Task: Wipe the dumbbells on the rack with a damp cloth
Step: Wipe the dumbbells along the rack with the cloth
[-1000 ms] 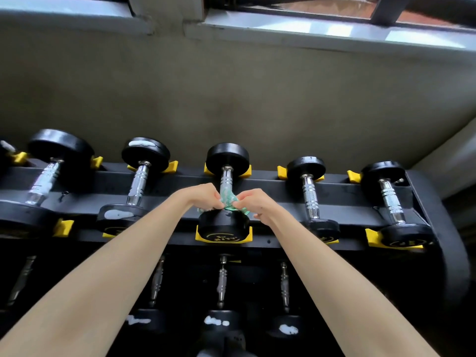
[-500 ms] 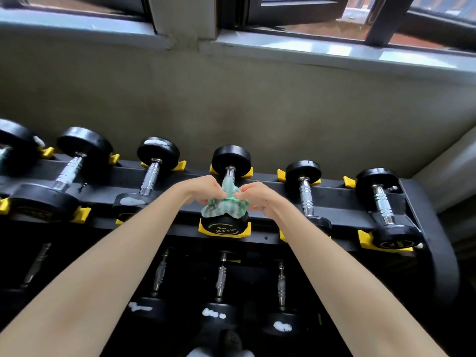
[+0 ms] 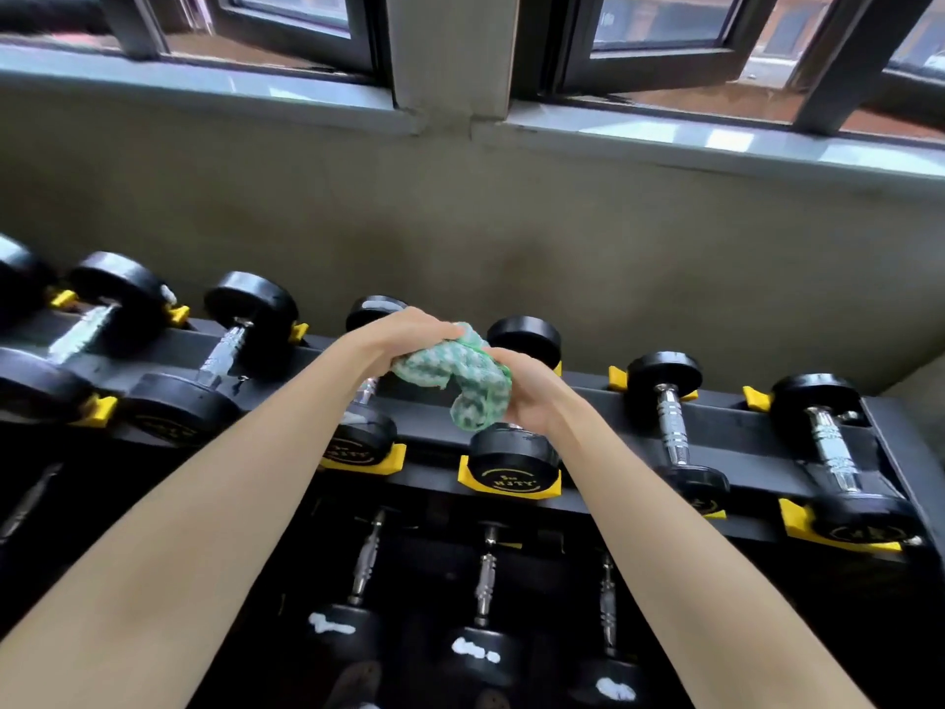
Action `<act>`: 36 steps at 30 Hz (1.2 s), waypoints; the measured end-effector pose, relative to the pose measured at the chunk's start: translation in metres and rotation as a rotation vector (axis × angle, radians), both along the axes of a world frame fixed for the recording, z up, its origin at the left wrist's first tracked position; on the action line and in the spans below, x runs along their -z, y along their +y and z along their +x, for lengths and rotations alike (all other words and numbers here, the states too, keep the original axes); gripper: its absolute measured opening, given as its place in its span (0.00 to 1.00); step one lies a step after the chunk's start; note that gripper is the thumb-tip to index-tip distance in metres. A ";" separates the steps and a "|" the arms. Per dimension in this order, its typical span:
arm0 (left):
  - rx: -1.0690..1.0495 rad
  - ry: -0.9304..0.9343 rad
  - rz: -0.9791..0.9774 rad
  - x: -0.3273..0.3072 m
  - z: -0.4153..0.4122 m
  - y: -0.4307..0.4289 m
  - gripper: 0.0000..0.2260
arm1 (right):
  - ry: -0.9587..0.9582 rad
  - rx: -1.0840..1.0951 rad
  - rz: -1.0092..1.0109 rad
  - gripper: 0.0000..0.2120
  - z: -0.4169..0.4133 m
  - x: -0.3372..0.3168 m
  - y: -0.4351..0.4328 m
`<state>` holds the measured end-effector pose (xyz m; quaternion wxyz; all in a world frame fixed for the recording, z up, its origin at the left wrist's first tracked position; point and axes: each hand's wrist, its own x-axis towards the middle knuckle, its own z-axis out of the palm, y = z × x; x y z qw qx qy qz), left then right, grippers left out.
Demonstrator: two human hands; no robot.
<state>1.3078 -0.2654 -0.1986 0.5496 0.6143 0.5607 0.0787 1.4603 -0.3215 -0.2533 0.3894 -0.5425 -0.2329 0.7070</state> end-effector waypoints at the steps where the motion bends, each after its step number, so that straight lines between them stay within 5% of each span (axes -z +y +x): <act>1: 0.013 0.031 0.027 0.000 -0.013 0.010 0.13 | -0.007 0.002 0.000 0.14 -0.011 0.001 0.007; 8: 0.062 0.035 0.067 0.012 -0.075 0.076 0.09 | -0.128 0.015 0.010 0.10 -0.058 0.007 0.058; 13: 0.152 0.086 0.216 0.033 -0.104 0.120 0.04 | -0.277 -0.026 -0.037 0.25 -0.074 0.021 0.095; 18: 0.225 0.129 0.117 0.060 -0.126 0.152 0.15 | -0.370 -0.185 -0.093 0.15 -0.076 0.036 0.112; 23: 0.332 0.200 0.023 0.077 -0.138 0.170 0.13 | -0.453 0.009 0.024 0.03 -0.089 0.068 0.128; 29: 0.130 0.191 0.141 0.120 -0.127 0.175 0.05 | -0.737 0.286 0.090 0.04 -0.108 0.116 0.138; 33: 0.083 0.378 0.176 0.149 -0.114 0.165 0.17 | -0.664 0.355 0.029 0.06 -0.119 0.126 0.142; 36: 0.053 0.292 0.114 0.160 -0.107 0.164 0.15 | -0.609 0.334 -0.047 0.06 -0.120 0.123 0.147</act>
